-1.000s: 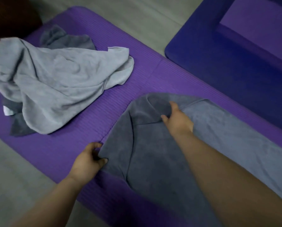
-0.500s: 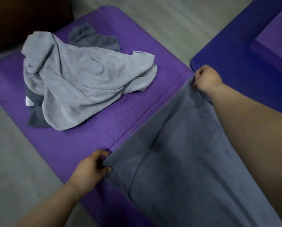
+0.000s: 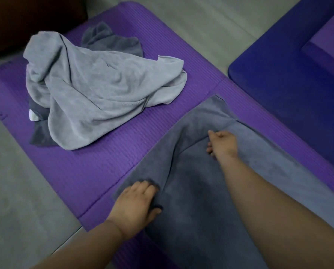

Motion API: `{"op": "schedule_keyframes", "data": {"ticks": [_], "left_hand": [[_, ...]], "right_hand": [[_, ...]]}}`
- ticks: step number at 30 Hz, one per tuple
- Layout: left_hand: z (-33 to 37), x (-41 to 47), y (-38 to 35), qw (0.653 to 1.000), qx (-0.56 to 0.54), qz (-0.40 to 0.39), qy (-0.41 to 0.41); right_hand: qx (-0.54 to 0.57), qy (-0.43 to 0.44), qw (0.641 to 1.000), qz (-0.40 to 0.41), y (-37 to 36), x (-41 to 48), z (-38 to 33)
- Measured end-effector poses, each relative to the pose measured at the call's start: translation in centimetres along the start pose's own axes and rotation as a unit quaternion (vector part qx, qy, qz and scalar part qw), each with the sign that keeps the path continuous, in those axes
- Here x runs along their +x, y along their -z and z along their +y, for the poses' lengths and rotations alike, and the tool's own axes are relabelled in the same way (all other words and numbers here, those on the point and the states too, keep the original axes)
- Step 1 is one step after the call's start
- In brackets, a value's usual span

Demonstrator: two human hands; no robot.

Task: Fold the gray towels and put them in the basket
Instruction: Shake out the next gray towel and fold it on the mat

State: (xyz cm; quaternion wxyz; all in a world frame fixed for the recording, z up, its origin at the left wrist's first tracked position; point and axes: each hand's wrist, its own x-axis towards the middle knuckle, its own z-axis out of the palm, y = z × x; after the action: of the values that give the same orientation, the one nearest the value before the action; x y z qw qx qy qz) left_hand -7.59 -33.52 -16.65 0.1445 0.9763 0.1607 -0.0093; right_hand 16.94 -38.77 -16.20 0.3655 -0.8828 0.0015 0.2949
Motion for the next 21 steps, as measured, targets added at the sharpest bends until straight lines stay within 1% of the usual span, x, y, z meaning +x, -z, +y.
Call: {"op": "schedule_keyframes", "data": {"ticks": [2, 4, 6, 9, 13, 15, 18, 20, 21], "left_hand": [[-0.5, 0.2, -0.5, 1.0, 0.009, 0.012, 0.009], [-1.3, 0.2, -0.7, 1.0, 0.005, 0.026, 0.016], [-1.8, 0.2, -0.3, 1.0, -0.001, 0.01, 0.025], [-2.6, 0.5, 0.0, 0.999, 0.019, -0.017, 0.028], [-3.0, 0.8, 0.2, 0.999, 0.03, -0.029, -0.012], [-3.4, 0.5, 0.0, 1.0, 0.008, -0.009, -0.028], [-4.2, -0.4, -0.2, 0.997, -0.05, 0.029, -0.056], [-4.6, -1.0, -0.1, 0.995, -0.06, 0.05, -0.064], [-4.6, -1.1, 0.1, 0.995, -0.061, 0.044, -0.068]], "right_hand": [[0.043, -0.054, 0.997, -0.038, -0.2, 0.2, -0.4], [0.05, -0.076, 0.995, -0.044, -0.4, 0.8, -0.7], [0.038, -0.078, 0.996, -0.028, -0.5, 1.3, -0.6], [-0.008, -0.071, 0.997, 0.002, -0.5, 2.0, -0.3], [-0.031, -0.049, 0.997, 0.043, 0.4, 2.8, -0.8], [-0.022, -0.05, 0.997, 0.048, 1.2, 3.1, -0.8], [0.011, -0.064, 0.997, 0.029, 1.5, 3.4, -0.4], [0.045, -0.075, 0.996, 0.031, 1.4, 3.7, -0.7], [0.05, -0.082, 0.995, 0.034, 1.3, 4.0, -1.0]]}}
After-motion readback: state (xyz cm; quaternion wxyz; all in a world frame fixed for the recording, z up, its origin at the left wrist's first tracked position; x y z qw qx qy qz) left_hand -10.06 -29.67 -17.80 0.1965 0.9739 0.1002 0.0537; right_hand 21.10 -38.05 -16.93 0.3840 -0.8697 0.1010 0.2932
